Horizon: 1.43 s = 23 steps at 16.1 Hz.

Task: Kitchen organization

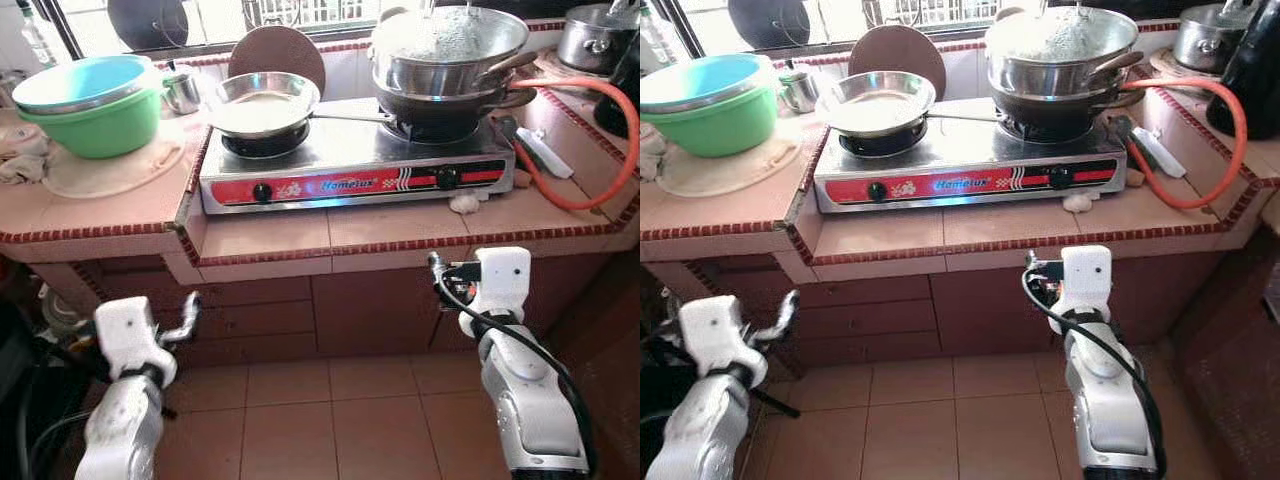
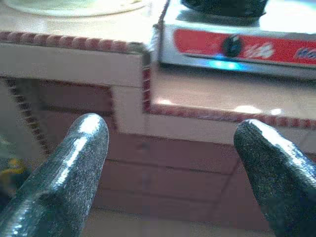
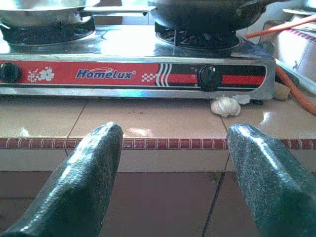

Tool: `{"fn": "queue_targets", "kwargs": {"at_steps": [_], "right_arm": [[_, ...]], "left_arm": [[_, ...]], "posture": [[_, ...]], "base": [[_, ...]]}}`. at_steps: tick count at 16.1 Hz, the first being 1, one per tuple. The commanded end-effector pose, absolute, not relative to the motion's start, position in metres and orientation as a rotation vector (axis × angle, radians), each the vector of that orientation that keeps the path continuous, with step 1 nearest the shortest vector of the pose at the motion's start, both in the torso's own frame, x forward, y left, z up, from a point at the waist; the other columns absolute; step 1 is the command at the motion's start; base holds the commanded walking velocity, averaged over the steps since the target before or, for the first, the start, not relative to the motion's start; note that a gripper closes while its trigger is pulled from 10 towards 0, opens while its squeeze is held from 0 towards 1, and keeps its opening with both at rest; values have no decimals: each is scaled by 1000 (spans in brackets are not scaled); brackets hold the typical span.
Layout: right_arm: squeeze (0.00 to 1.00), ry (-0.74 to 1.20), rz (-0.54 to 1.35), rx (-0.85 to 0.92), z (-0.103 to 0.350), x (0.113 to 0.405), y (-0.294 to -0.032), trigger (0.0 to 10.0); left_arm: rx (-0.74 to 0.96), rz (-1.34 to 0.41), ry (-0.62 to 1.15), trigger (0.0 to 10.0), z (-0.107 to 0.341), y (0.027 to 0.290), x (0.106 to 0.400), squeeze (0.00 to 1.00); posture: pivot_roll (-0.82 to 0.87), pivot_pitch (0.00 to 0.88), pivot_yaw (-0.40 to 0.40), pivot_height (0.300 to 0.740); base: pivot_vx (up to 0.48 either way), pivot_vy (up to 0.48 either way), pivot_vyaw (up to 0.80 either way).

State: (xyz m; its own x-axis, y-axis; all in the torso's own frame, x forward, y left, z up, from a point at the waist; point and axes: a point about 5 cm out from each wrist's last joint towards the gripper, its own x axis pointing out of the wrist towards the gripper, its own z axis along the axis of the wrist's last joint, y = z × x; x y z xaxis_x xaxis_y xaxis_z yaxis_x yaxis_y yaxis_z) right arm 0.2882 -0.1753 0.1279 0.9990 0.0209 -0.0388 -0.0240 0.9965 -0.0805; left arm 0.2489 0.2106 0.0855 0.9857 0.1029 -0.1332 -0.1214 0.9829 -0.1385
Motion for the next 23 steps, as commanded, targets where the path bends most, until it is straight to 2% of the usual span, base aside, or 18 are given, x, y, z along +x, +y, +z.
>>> {"fn": "queue_targets", "kwargs": {"at_steps": [1,8,16,23], "right_arm": [[0,62,20,-54,123,288,-173,10000],[0,29,13,-63,126,294,-172,10000],[0,32,15,-51,125,298,-171,10000],[0,45,19,-57,122,297,-170,10000]], "left_arm": [[-136,93,131,10000,88,213,251,0],[-176,95,148,10000,87,214,256,0],[-145,127,148,10000,88,220,258,0],[-141,102,125,10000,93,218,265,0]], "posture": [[-163,34,103,740],[-165,24,108,740],[-154,26,103,740],[-166,33,107,740]], "base": [[0,0,0],[0,0,0],[0,0,0],[0,0,-771]]}}
